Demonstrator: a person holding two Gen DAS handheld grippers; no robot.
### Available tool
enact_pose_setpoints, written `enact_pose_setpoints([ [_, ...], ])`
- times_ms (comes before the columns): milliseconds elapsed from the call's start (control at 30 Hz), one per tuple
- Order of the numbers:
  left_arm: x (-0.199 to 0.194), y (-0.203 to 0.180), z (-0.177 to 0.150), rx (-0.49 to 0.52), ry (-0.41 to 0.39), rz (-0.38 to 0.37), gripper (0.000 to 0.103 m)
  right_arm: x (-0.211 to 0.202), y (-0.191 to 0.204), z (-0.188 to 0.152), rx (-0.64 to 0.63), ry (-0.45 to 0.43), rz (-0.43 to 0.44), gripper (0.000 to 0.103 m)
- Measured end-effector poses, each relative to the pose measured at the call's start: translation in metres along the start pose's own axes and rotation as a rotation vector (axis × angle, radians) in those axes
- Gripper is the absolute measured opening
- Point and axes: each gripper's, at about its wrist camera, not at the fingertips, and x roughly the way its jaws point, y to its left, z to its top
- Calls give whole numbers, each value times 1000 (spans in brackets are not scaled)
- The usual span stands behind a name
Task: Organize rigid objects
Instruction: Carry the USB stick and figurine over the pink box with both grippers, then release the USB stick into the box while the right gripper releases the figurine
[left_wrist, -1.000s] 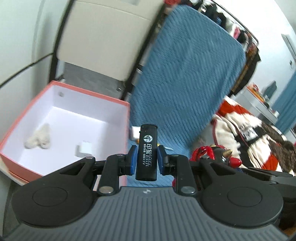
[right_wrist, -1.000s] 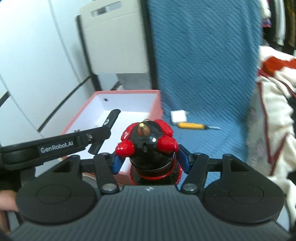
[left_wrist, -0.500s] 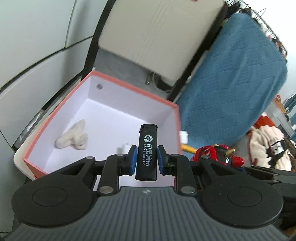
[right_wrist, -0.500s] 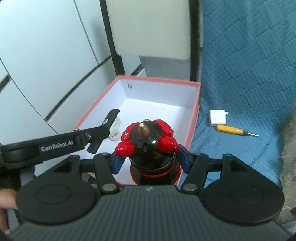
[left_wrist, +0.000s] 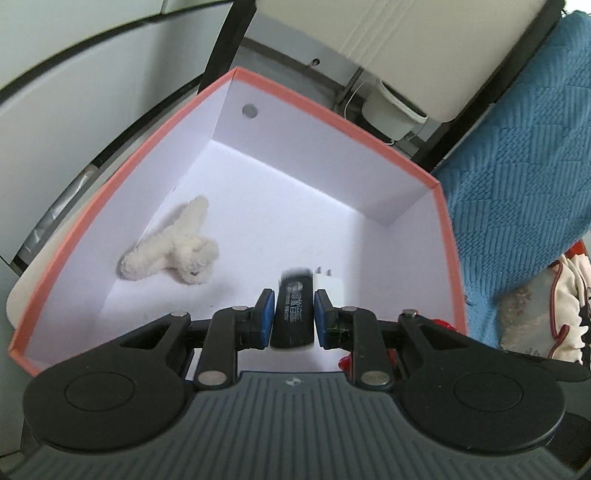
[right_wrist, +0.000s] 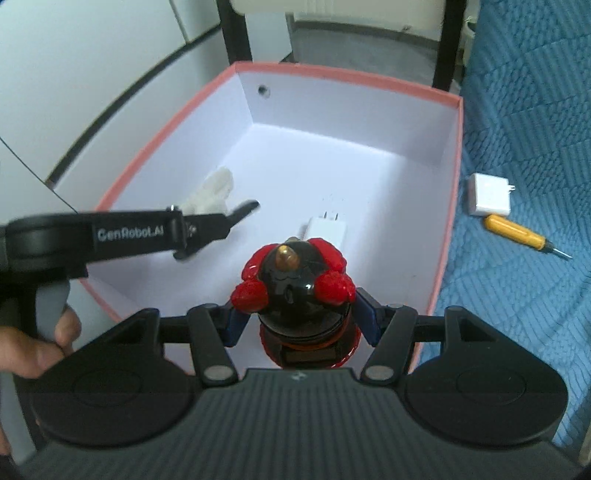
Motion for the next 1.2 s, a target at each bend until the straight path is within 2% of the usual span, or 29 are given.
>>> enact_pose_setpoints([
  [300,10,14,4,-8,31,29,28,19,1,2,4,76,5,64],
  [367,7,16,4,-20,29,34,28,17,2,2,7,72,15,65],
  [400,5,17,4,-24,25,33,28,15,2,2,9,67,23,71],
  [667,-31,1,0,-6,-34,27,28,-22,8,-2,-20,-5,45,73],
  [933,-80,-37,-12,53,-102,0,28,-79,0,-20,-6,-106,36,73],
  [1200,-122,-80,-39,112,-147,-31,28,-134,-20,-48,26,-191,12,73],
])
